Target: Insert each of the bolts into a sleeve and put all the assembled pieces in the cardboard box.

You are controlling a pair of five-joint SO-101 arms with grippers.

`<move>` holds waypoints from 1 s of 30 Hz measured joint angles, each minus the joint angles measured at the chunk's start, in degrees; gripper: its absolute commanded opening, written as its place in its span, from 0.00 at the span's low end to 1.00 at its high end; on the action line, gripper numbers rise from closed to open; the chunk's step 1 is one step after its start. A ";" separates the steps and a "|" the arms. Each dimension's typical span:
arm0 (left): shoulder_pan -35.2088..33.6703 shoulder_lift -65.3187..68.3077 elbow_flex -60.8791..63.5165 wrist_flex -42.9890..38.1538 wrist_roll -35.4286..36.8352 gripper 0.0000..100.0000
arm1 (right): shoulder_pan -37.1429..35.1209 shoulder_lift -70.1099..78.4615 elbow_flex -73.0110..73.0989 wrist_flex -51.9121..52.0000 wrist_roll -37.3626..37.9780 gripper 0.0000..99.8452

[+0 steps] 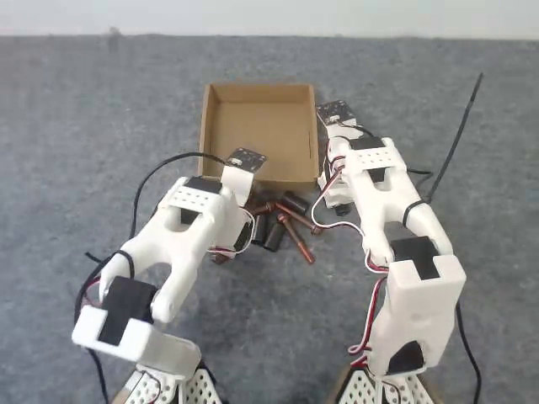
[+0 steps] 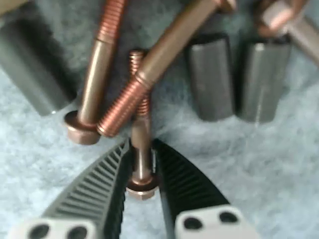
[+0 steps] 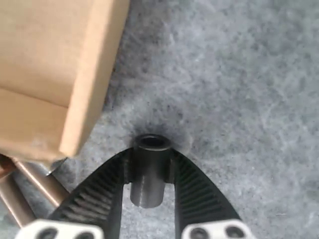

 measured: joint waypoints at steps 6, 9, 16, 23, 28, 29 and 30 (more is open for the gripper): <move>-3.16 -6.24 0.18 9.67 -13.80 0.01 | 0.00 0.00 0.00 0.00 0.00 0.01; -6.95 -13.45 0.18 16.35 -24.79 0.01 | 0.00 0.00 0.00 0.00 0.00 0.01; -19.43 -23.12 -1.41 21.36 -43.87 0.01 | 0.00 0.00 0.00 0.00 0.00 0.01; -25.23 -18.02 -3.60 16.18 -45.01 0.07 | 0.00 0.00 0.00 0.00 0.00 0.01; -28.04 -11.34 -3.96 9.93 -44.57 0.11 | 0.00 0.00 0.00 0.00 0.00 0.01; -28.48 -10.81 -4.22 9.05 -43.69 0.11 | 0.00 0.00 0.00 -0.09 0.00 0.01; -28.84 -10.46 -4.75 8.35 -42.90 0.11 | 0.00 0.00 0.00 -0.09 0.00 0.01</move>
